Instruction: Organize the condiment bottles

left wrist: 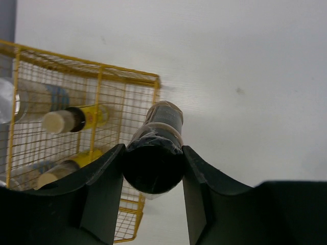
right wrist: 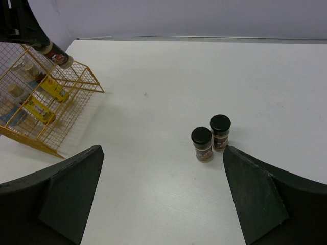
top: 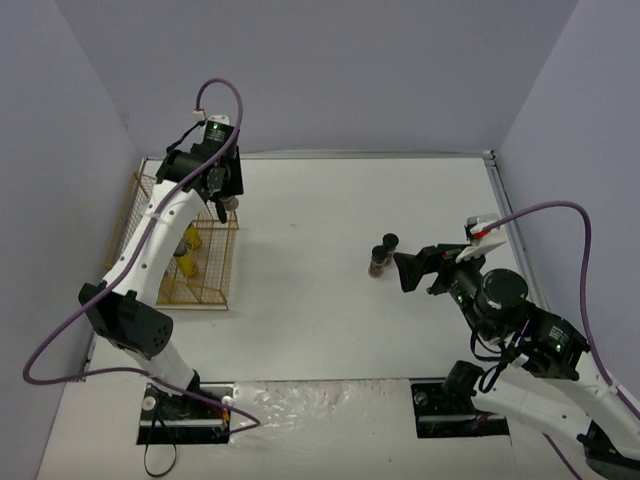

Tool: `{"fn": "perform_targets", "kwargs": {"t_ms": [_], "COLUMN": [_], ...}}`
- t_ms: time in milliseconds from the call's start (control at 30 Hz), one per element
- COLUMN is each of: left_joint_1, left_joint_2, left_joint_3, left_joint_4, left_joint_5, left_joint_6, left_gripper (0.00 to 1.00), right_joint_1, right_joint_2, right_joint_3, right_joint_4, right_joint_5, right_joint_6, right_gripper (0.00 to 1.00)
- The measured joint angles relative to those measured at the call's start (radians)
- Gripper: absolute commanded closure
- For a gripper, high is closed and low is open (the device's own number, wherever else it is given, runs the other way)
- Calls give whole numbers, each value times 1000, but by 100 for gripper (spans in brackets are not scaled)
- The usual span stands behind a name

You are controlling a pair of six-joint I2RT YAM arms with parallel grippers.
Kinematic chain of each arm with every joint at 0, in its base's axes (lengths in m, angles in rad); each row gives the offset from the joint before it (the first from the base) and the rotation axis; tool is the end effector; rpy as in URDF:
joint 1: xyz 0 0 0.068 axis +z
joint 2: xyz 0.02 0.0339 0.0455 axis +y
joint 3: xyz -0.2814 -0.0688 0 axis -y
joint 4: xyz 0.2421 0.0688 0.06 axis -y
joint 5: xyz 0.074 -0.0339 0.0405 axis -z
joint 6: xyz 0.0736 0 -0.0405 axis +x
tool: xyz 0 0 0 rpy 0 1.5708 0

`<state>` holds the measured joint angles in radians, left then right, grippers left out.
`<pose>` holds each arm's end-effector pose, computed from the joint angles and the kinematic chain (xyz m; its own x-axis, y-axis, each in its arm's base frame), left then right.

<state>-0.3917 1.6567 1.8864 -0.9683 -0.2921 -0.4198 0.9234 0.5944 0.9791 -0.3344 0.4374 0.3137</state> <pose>0.3529 -0.1228 0.4101 -0.6370 -0.1592 -0.7542 -0.0995 0.9872 -0.1243 0.1028 0.0843 0.4246 -0.1154 0.3109 -0.9434 -0.4540 0.8283 0.3284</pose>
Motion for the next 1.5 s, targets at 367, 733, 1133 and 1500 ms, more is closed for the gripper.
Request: {"fn": "perform_targets", "kwargs": {"t_ms": [367,733,1133,1500], "left_joint_1": [139,190,190,198], "left_joint_2": [14,56,172,174], "left_joint_3": [-166,-182,-232,-232], "left_joint_4": [42,107,121,119], "left_joint_5": [70,85,119,120], "left_joint_6": [-11,-11,-12,-12], "left_gripper": [100,95,70,40], "right_joint_1": [0,0,0,0], "right_joint_2": [15,14,14,5], "right_joint_3": [-5,-24,-46,-56], "right_joint_4": [0,0,0,0], "right_joint_5": [-23,-27,-27,-31], "right_joint_6": [0,22,47,68], "right_gripper": [0,0,0,0]}}
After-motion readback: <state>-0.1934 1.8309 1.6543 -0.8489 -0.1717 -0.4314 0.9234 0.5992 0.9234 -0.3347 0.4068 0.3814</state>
